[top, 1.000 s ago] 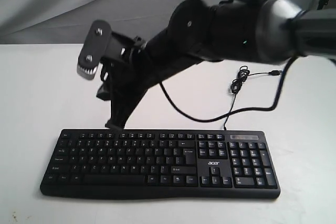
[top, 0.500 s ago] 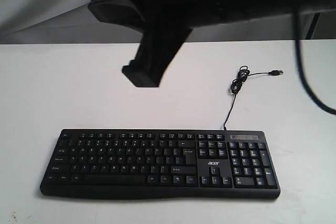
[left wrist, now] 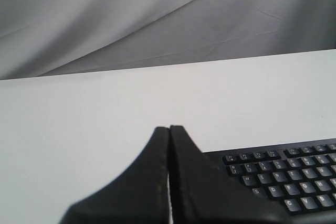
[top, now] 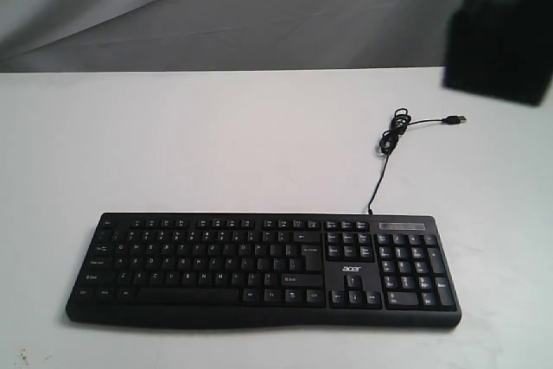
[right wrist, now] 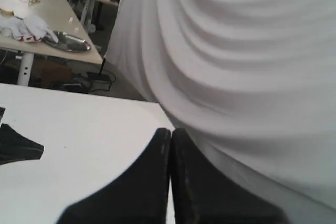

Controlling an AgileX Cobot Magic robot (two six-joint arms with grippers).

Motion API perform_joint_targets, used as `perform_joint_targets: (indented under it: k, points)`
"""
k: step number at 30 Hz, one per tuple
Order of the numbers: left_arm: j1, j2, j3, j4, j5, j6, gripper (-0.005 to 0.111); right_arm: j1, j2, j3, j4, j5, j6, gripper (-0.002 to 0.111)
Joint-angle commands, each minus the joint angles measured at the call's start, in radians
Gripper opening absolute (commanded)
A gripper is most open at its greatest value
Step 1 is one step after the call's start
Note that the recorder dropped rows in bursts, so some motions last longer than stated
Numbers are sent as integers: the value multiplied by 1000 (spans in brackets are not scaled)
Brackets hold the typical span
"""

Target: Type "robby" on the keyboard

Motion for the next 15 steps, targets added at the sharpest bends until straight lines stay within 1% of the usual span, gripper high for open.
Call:
perform_joint_targets:
  k: [1,5,8,9,11,15]
  points:
    - [-6,-3,4,5,-5,-3,0,-5,-79,6,13,-83,5,0]
    - [-6,-3,4,5,-5,-3,0,-5,-130,6,23,-176,54,0]
    - [-6,-3,4,5,-5,-3,0,-7,-178,6,16,-184,56,0]
    - [-6,-3,4,5,-5,-3,0,-21,-190,7,16,-175,73,0]
    - [-6,-3,4,5,-5,-3,0,-77,-213,17,16,-140,138,0]
    - [-6,-3,4,5,-5,-3,0,-254,-259,98,16,-132,334,0]
